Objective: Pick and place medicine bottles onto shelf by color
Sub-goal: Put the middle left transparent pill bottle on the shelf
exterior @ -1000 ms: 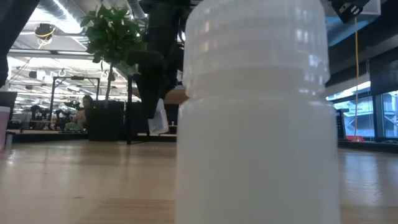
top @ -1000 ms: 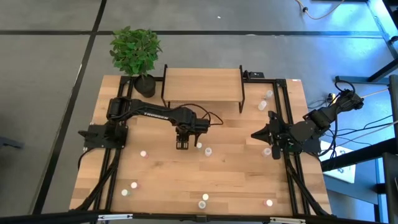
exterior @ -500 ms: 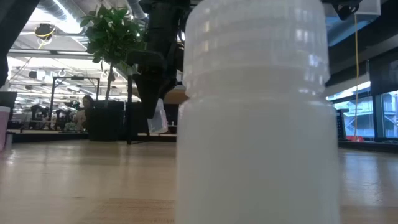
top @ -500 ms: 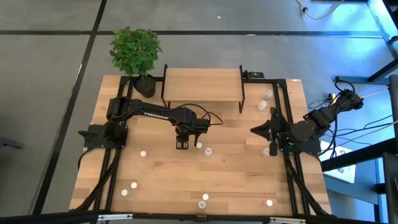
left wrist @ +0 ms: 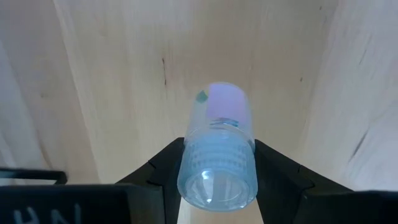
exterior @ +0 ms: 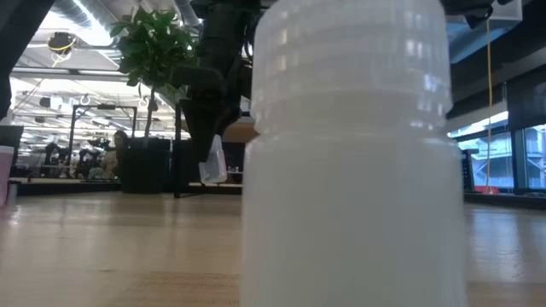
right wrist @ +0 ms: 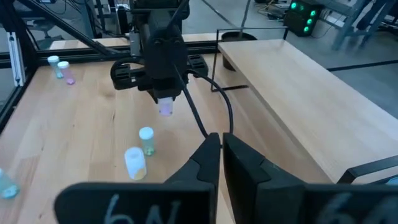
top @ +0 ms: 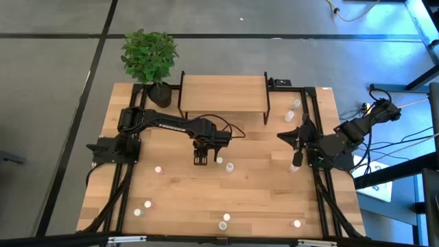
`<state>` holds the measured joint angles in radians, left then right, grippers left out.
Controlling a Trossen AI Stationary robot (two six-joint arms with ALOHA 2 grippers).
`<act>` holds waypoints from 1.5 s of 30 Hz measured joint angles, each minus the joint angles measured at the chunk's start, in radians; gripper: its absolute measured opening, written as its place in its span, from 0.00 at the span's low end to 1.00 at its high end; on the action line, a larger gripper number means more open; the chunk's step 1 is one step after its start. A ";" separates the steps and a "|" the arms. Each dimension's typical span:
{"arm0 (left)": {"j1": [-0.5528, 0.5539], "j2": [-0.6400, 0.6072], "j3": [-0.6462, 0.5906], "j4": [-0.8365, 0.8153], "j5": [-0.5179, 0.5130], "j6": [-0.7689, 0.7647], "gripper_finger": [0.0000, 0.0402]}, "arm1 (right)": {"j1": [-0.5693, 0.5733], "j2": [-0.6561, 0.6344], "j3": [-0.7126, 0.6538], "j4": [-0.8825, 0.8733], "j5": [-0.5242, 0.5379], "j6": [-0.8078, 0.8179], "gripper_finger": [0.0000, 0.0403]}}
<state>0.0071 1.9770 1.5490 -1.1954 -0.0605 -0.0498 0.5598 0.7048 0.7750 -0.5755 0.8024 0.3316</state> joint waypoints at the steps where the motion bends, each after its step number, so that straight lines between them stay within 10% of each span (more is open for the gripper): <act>1: 0.000 0.000 0.000 0.000 0.000 0.000 0.37 | 0.000 0.000 0.000 0.000 0.000 0.000 0.06; 45: -0.019 0.004 0.019 -0.090 -0.003 -0.180 0.37 | 0.000 0.000 -0.001 0.006 -0.002 0.000 0.06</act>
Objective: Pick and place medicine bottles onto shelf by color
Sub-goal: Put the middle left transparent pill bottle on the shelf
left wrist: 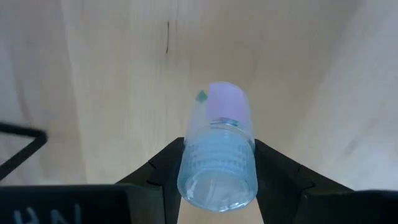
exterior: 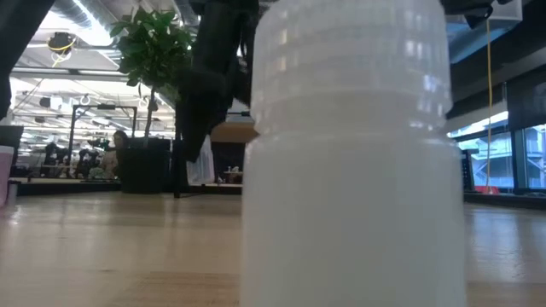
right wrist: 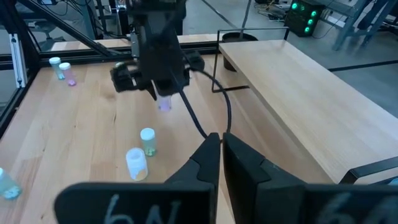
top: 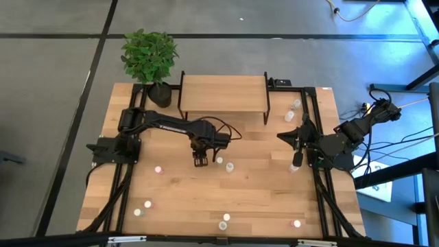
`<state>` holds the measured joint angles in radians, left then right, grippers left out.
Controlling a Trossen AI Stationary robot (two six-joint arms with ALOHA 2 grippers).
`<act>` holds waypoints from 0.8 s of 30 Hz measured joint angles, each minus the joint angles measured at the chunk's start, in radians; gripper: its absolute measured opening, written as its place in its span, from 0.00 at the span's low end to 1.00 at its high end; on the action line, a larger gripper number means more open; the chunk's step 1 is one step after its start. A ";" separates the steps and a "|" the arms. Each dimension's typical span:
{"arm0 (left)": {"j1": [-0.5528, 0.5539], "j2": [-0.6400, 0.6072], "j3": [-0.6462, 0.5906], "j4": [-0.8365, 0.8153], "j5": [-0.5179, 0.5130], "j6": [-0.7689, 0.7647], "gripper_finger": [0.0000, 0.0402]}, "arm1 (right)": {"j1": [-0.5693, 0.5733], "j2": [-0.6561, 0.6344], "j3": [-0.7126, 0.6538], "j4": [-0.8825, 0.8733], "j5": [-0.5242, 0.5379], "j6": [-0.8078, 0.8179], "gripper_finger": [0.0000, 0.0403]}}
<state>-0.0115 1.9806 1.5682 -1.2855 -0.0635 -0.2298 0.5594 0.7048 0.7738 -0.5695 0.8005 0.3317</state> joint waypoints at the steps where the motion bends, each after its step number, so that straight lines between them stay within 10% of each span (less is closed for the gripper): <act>1: -0.003 -0.001 0.021 -0.022 -0.008 0.000 0.37 | 0.000 0.000 0.000 0.000 0.000 0.000 0.06; 24: 0.166 -0.007 0.521 -0.286 -0.109 0.092 0.37 | 0.000 0.000 0.000 0.002 0.000 0.000 0.06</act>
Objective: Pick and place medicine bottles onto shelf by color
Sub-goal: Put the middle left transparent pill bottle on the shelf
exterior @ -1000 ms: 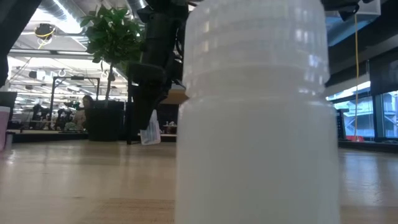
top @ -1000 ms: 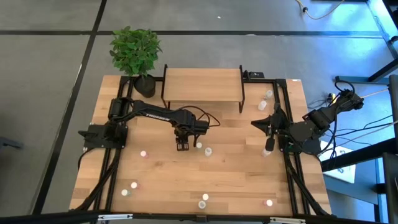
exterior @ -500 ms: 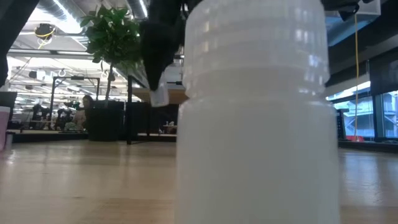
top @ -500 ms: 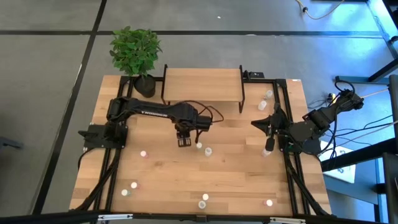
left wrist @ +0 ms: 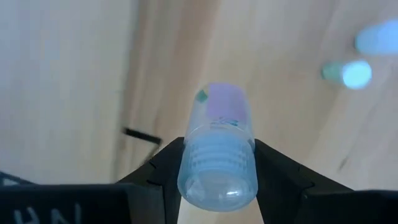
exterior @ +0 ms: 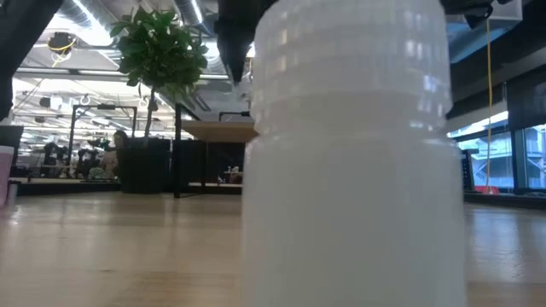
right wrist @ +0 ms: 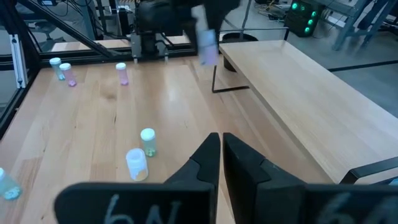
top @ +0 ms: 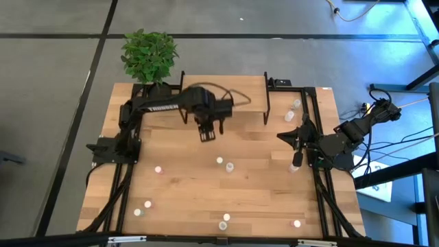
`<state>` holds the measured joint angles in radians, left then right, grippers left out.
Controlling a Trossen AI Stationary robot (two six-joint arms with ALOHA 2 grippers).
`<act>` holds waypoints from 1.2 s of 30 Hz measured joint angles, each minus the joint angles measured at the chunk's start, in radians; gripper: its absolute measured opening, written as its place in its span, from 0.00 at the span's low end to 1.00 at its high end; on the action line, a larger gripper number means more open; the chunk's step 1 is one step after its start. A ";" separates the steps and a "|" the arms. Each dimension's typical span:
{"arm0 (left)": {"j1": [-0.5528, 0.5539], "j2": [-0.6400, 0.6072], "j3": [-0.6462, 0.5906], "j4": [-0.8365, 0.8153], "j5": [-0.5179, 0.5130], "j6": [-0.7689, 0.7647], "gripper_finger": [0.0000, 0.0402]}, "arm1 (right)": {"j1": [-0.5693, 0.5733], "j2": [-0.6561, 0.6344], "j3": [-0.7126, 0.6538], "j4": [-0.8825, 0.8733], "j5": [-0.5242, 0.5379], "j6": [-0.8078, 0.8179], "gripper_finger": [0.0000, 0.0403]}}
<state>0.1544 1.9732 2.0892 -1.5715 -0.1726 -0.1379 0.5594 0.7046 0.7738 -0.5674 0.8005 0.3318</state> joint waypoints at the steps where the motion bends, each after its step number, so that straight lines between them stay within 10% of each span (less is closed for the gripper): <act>1: 0.016 0.000 0.018 0.000 0.000 0.014 0.37 | 0.000 0.000 0.000 0.000 0.000 0.000 0.06; 36: 0.374 0.003 0.154 0.001 -0.002 0.061 0.37 | 0.000 0.000 0.000 0.000 0.000 0.000 0.06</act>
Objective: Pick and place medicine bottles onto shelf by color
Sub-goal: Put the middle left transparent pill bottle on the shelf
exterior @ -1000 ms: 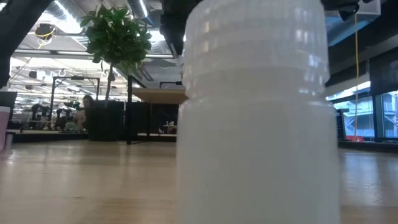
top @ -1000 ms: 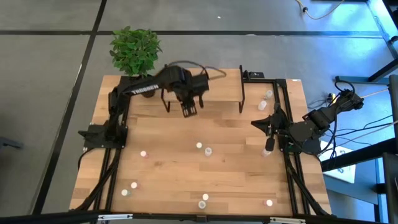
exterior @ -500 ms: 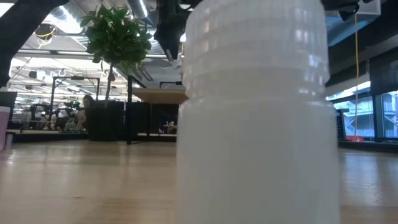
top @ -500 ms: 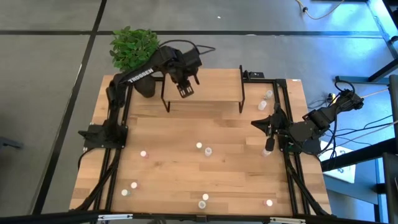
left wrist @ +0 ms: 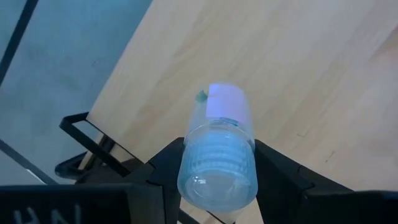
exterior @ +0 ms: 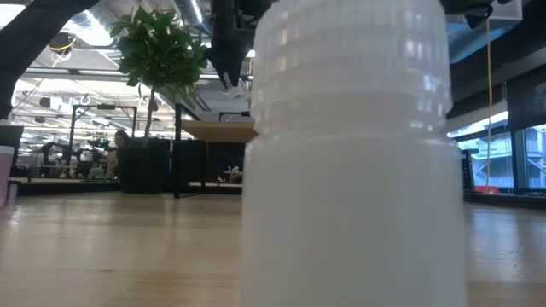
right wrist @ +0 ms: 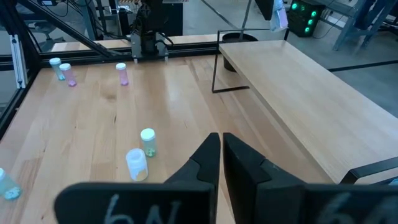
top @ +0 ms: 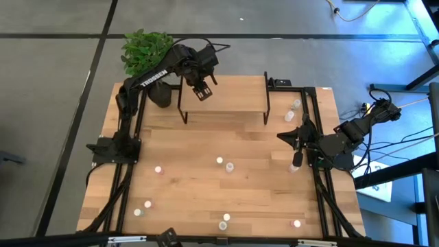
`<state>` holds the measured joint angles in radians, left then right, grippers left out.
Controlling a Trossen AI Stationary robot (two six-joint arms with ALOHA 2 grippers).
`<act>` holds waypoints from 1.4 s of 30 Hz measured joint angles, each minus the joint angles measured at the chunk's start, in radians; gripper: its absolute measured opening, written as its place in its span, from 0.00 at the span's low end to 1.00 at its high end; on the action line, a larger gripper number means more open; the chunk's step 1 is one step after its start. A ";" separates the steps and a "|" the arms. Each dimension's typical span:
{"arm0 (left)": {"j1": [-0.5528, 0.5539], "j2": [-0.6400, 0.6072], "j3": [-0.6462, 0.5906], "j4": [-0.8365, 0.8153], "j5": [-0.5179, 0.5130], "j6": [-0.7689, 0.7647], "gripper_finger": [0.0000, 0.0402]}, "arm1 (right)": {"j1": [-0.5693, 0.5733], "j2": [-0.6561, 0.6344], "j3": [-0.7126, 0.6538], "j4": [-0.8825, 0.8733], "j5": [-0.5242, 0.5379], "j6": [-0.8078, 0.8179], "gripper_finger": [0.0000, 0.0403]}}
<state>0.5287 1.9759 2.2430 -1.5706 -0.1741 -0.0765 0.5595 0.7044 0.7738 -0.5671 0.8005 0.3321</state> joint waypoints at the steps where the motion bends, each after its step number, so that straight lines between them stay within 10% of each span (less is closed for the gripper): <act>1: 0.000 0.000 -0.008 0.000 0.000 0.000 0.37 | 0.000 0.000 0.000 0.000 0.000 0.000 0.06; 42: -0.019 0.001 -0.161 -0.001 0.038 -0.026 0.37 | 0.000 0.000 0.000 0.000 0.000 0.000 0.06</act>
<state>0.5095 1.9766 2.0823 -1.5711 -0.1364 -0.1020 0.5594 0.7048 0.7738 -0.5673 0.8005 0.3321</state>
